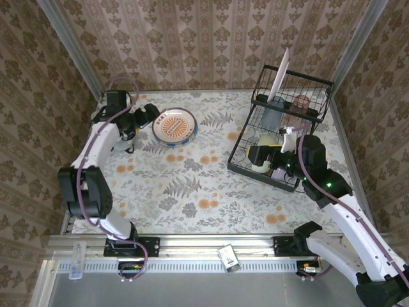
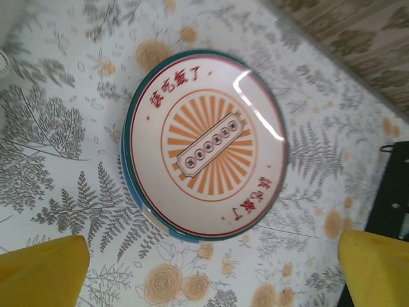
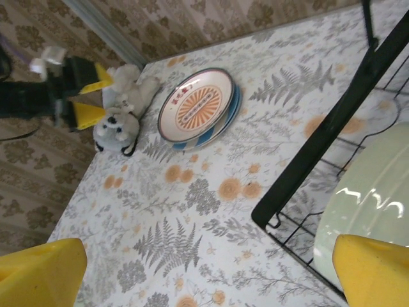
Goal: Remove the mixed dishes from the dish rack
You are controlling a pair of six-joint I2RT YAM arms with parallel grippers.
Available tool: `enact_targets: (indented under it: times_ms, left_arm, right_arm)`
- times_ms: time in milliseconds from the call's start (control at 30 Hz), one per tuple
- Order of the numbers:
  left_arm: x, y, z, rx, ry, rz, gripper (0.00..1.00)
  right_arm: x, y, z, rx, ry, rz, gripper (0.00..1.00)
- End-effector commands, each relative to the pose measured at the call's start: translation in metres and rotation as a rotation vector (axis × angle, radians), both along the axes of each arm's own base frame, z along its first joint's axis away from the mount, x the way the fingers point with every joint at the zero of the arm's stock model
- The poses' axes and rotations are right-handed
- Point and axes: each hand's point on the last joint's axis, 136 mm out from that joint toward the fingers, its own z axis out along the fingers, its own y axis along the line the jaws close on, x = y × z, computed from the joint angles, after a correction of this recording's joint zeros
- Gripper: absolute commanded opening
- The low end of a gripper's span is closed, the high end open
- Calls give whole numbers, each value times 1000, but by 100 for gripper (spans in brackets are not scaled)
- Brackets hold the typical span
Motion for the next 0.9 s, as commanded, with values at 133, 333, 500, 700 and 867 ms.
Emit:
enact_targets:
  times_ms: [133, 333, 500, 700, 867]
  left_arm:
    - [-45, -18, 57, 60, -181, -143, 100]
    - [-92, -99, 73, 113, -301, -456, 99]
    - [-124, -181, 46, 143, -286, -714, 92]
    - [-140, -266, 3, 232, -213, -948, 82]
    - [-132, -307, -35, 352, -139, -991, 77]
  right_arm:
    - [2, -30, 28, -139, -68, -122, 100]
    - [9, -40, 48, -159, -108, -184, 100]
    - [14, -39, 52, -140, -98, -197, 100]
    - [10, -36, 52, -98, -89, -191, 100]
    - [2, -39, 53, -81, -96, -196, 100]
